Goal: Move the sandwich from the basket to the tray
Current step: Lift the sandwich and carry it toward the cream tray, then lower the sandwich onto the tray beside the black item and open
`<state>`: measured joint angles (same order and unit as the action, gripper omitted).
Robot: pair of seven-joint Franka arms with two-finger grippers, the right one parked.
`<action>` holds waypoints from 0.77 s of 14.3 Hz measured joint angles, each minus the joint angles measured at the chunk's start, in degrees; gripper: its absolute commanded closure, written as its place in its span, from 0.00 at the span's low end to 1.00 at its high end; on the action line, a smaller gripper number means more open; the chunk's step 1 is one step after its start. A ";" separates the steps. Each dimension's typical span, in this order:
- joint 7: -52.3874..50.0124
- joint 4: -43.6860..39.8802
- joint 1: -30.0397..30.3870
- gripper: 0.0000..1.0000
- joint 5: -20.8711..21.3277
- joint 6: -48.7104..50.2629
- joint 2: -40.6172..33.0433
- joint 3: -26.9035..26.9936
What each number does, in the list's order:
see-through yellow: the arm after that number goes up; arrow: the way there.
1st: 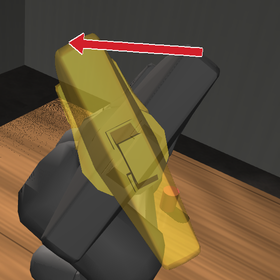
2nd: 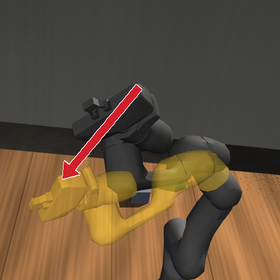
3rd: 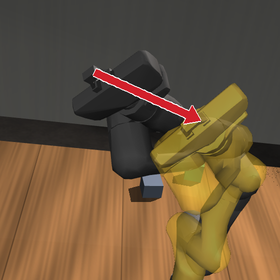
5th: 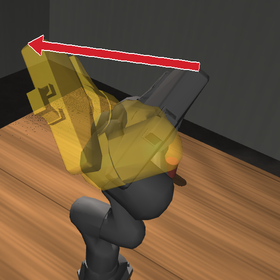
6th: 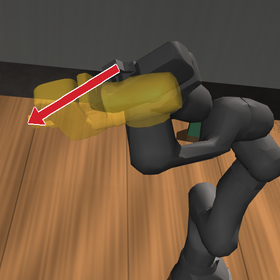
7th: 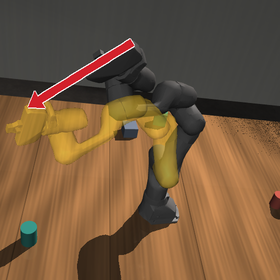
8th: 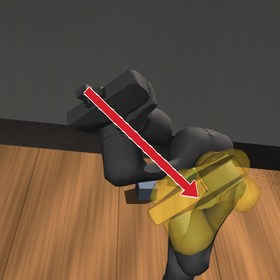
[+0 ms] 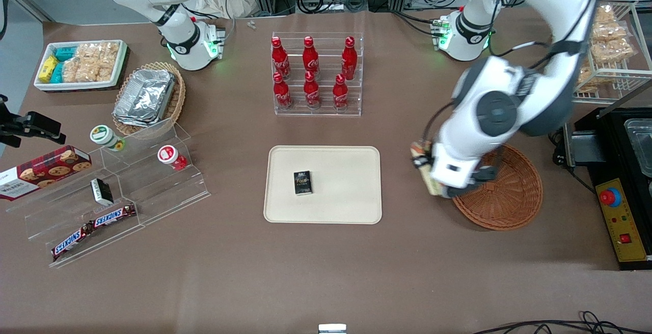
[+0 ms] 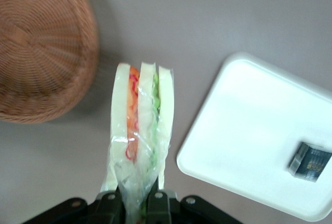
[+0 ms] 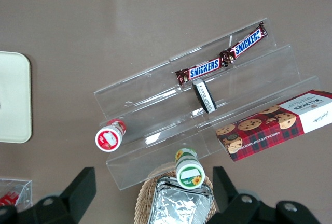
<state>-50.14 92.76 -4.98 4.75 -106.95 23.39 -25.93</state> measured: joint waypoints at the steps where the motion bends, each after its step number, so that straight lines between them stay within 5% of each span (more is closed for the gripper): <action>1: 0.04 0.06 -2.09 1.00 0.01 -2.01 2.45 -0.03; 7: -0.57 -0.31 -8.34 1.00 0.40 -18.40 14.87 0.20; 8: -0.55 -0.43 -8.32 0.85 0.42 -18.86 15.61 0.36; 9: -0.53 -0.56 -8.33 0.50 0.45 -19.05 16.07 0.39; 10: -0.53 -0.64 -8.40 0.05 0.47 -19.06 16.28 0.38; 11: -0.53 -0.65 -8.48 0.00 0.47 -19.06 16.30 0.35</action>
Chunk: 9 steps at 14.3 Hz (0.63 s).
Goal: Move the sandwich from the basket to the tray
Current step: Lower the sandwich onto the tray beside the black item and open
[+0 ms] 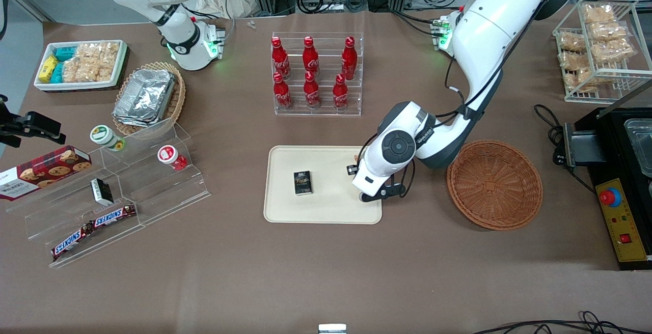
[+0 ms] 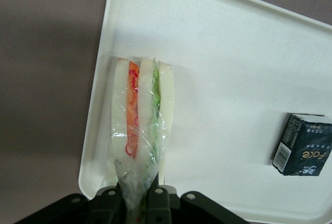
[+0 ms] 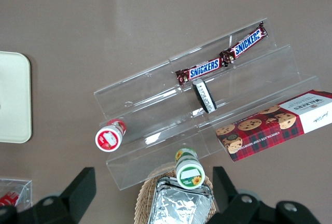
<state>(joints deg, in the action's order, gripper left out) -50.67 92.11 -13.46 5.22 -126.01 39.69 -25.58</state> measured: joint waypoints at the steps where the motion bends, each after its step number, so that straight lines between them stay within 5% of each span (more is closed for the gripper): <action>1: 0.00 -0.04 -0.05 0.00 0.00 0.00 0.00 -0.02; 5: -0.03 -1.02 0.32 0.00 0.00 0.82 -0.18 0.05; 9: -0.03 -5.73 1.91 0.00 0.00 13.78 -3.16 0.33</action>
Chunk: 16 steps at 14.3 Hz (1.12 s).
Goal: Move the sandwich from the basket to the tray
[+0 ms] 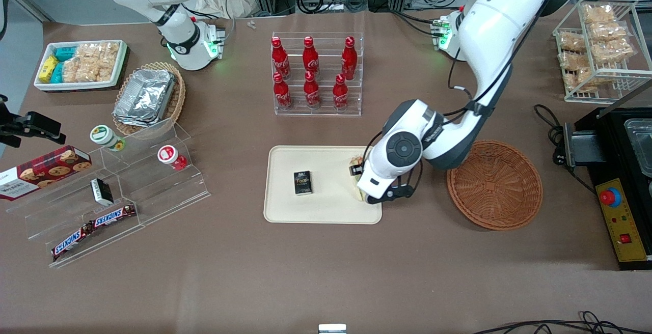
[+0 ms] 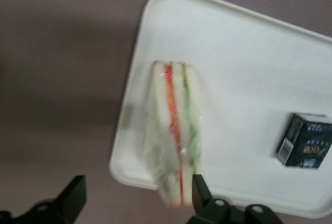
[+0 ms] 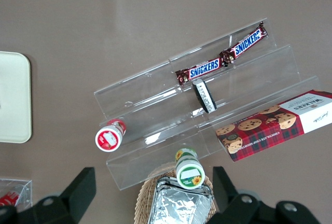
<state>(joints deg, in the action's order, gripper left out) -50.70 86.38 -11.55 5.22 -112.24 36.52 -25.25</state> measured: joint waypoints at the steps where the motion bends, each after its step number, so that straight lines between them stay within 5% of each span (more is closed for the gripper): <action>1: 0.05 -1.26 1.40 0.00 0.00 3.63 -1.64 0.01; 6: 2.09 2.42 8.06 0.00 0.00 8.25 -13.99 0.00; 11: 15.72 15.30 14.55 0.00 -0.08 8.60 -29.92 0.11; 16: 31.97 17.24 23.47 0.00 -2.08 14.13 -38.47 0.46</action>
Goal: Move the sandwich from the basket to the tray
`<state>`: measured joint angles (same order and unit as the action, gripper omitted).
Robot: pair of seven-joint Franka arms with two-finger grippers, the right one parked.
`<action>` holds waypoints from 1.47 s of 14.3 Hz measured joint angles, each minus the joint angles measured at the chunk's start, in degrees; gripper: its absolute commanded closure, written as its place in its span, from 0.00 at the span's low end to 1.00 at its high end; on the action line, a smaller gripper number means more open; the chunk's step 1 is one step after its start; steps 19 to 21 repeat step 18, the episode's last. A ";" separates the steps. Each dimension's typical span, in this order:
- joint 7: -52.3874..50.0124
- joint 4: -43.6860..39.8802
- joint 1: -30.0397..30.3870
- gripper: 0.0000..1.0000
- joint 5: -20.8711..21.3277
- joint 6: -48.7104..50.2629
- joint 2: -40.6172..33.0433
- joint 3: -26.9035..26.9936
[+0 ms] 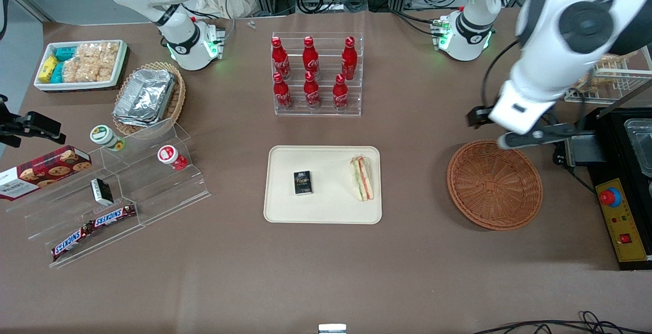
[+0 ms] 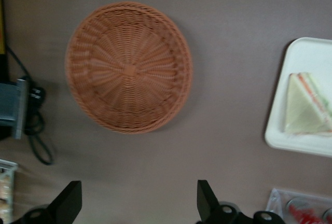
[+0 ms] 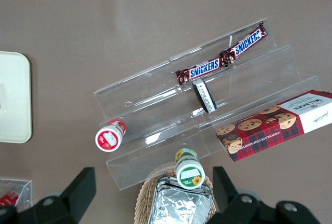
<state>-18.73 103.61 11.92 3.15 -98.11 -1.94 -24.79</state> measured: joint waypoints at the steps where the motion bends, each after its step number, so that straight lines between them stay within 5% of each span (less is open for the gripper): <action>1: 4.81 0.13 3.46 0.00 -2.19 0.38 -1.00 0.12; 4: 15.13 0.78 10.48 0.00 -4.71 1.02 -2.72 0.69; 10: 16.06 1.43 10.00 0.00 -4.88 1.00 -2.95 -0.57; 12: 15.79 2.61 5.37 0.00 -4.89 0.72 -3.12 2.05; 15: 15.79 5.60 -6.71 0.00 -4.88 -1.14 -4.29 14.16; 21: 16.70 3.36 -7.75 0.00 -4.88 2.48 -3.63 15.98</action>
